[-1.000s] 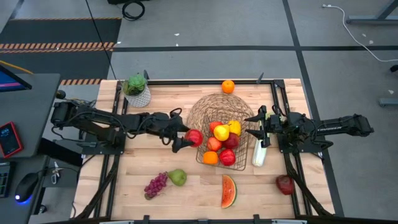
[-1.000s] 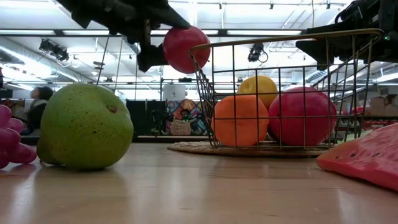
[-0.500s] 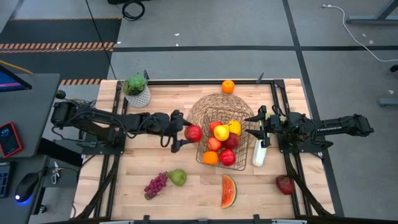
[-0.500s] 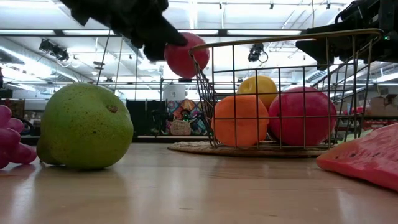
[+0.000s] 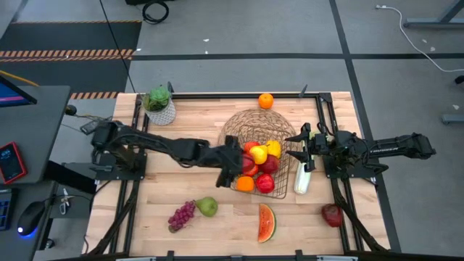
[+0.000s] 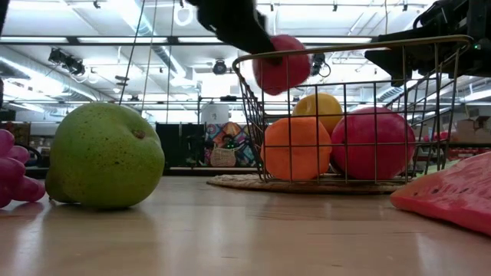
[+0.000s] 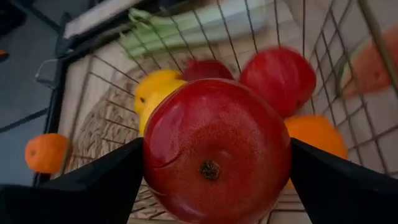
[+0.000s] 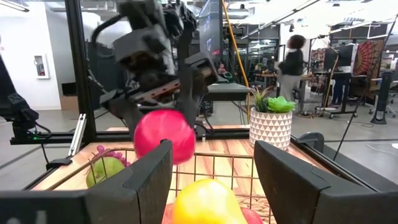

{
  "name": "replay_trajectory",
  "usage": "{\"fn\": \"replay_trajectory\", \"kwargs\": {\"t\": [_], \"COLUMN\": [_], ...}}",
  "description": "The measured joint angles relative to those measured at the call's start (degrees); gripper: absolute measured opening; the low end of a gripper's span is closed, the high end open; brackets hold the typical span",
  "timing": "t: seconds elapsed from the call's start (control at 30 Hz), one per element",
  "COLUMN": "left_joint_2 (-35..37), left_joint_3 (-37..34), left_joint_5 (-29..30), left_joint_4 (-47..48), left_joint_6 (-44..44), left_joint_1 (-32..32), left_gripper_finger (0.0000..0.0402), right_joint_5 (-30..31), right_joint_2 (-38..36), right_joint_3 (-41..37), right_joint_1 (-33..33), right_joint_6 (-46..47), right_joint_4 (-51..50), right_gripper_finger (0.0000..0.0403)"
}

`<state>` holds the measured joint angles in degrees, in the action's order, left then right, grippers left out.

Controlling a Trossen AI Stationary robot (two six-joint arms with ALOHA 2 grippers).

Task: Build produce basket
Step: Put the red apple into the wire basket

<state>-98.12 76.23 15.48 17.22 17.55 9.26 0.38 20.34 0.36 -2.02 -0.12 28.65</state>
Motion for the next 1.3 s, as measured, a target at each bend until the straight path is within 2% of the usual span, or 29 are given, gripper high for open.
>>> {"fn": "replay_trajectory", "kwargs": {"t": [0.17, 0.3, 0.43, 0.77, 1.13, 1.3], "left_joint_2": [-6.4, -9.5, -10.7, -11.8, -11.7, -11.7], "left_joint_3": [8.4, 10.8, 10.7, 10.4, 10.4, 10.4], "left_joint_5": [0.0, -0.1, -0.3, -0.6, -0.5, -0.5], "left_joint_4": [4.1, 3.6, 1.5, 4.4, 7.1, 6.5], "left_joint_6": [5.6, 8.4, 10.3, 14.5, 26.6, 27.8], "left_joint_1": [1.4, 2.0, 2.0, 1.9, 2.0, 1.9], "left_gripper_finger": [0.0367, 0.0367, 0.0367, 0.0367, 0.0367, 0.0367], "right_joint_5": [0.0, 0.0, 0.0, 0.0, 0.0, 0.0], "right_joint_2": [0.0, 0.0, 0.0, 0.4, 0.4, 0.4], "right_joint_3": [0.0, 0.0, 0.0, 0.0, 0.0, 0.0], "right_joint_1": [0.0, 0.0, 0.0, 0.0, 0.0, 0.0], "right_joint_6": [0.0, 0.0, 0.0, 0.0, 0.0, 0.0], "right_joint_4": [0.0, 0.0, -0.1, 0.0, 0.0, 0.0], "right_gripper_finger": [0.0231, 0.0231, 0.0231, 0.0231, 0.0231, 0.0231]}}
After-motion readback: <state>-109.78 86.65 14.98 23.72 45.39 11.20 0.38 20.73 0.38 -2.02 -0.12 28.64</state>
